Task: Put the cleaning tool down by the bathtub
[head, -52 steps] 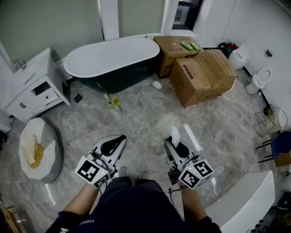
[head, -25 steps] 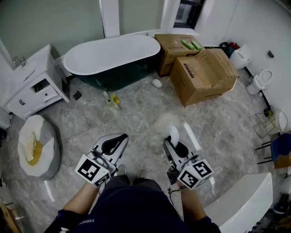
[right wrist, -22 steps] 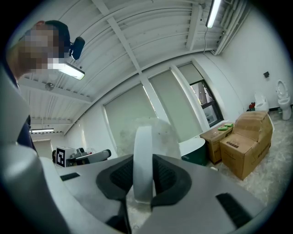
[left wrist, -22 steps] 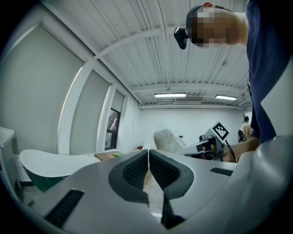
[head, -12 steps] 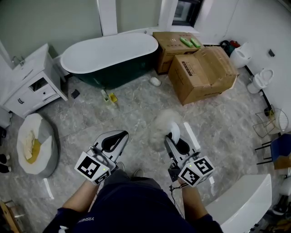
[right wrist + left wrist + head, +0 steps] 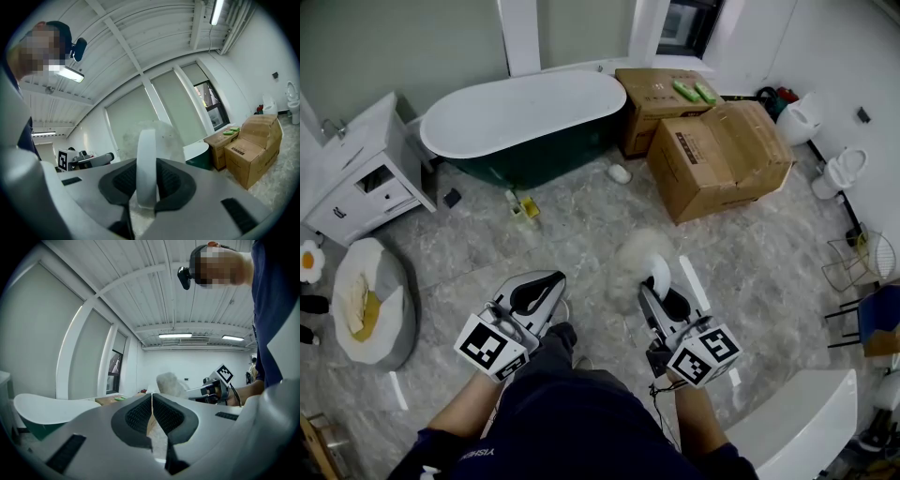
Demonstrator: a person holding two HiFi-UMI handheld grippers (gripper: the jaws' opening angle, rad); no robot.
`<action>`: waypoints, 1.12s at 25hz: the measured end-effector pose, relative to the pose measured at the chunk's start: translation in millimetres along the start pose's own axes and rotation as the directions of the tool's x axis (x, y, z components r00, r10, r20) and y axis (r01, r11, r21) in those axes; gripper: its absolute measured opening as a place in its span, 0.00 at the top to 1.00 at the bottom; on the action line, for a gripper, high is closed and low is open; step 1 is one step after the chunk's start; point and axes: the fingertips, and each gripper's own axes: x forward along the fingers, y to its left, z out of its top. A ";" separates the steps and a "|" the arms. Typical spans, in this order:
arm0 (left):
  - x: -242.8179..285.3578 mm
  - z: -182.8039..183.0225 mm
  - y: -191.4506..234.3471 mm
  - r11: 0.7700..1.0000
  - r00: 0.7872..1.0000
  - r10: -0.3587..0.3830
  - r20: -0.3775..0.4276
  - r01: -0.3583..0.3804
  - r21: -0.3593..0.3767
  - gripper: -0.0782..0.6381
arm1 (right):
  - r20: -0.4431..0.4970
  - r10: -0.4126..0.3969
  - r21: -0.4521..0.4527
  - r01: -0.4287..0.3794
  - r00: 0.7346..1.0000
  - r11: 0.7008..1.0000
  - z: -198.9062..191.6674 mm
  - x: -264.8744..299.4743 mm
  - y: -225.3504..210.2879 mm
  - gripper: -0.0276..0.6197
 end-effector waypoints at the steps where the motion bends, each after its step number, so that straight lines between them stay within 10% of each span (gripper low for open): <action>1: 4.1 -0.2 5.0 1.000 1.000 0.001 0.000 -0.001 -0.002 0.84 | 0.001 0.000 0.001 0.000 1.000 1.000 2.1 4.7 -3.9 0.82; 28: 136.2 9.6 270.9 0.998 0.998 -0.046 -0.039 0.044 -0.049 0.84 | -0.037 -0.055 0.049 0.057 0.998 0.997 62.5 266.5 -111.8 0.82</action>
